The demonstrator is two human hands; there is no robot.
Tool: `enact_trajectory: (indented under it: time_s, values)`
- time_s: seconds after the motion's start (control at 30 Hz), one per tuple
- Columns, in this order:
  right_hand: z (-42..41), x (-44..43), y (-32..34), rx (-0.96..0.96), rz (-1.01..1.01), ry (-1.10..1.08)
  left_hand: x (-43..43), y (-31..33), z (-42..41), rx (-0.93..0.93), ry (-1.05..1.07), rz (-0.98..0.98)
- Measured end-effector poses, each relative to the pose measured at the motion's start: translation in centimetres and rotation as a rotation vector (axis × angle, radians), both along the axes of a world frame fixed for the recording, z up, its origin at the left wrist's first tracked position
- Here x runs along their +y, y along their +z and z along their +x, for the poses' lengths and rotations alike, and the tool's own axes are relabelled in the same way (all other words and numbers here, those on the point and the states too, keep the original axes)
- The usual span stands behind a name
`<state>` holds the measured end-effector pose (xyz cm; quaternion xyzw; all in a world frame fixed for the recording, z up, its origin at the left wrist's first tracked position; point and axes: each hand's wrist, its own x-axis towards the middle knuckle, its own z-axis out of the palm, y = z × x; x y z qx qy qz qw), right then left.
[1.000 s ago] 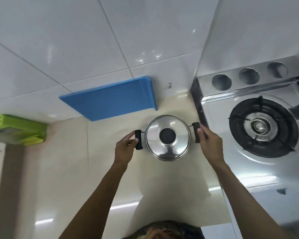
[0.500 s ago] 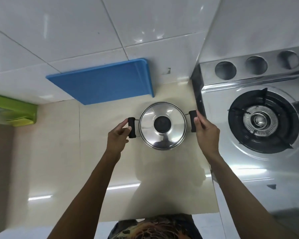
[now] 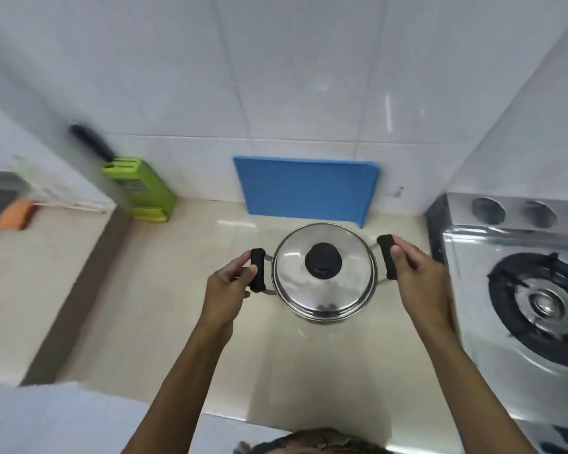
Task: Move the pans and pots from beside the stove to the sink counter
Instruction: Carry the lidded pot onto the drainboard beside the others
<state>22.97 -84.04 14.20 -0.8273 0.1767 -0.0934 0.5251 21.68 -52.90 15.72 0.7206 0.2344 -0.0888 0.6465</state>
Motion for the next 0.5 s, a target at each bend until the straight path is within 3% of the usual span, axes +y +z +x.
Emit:
enact_trajectory:
  time_s: [0.23, 0.5]
  values:
    - [-1.4, 18.5, 4.9, -0.101, -0.003, 0.310, 16.8, 6.2, -9.6, -0.167, 0.304, 0.086]
    - [-6.6, 42.0, 7.0, -0.137, 0.086, 0.586, 37.4, 9.9, -23.4, -0.205, 0.575, 0.153]
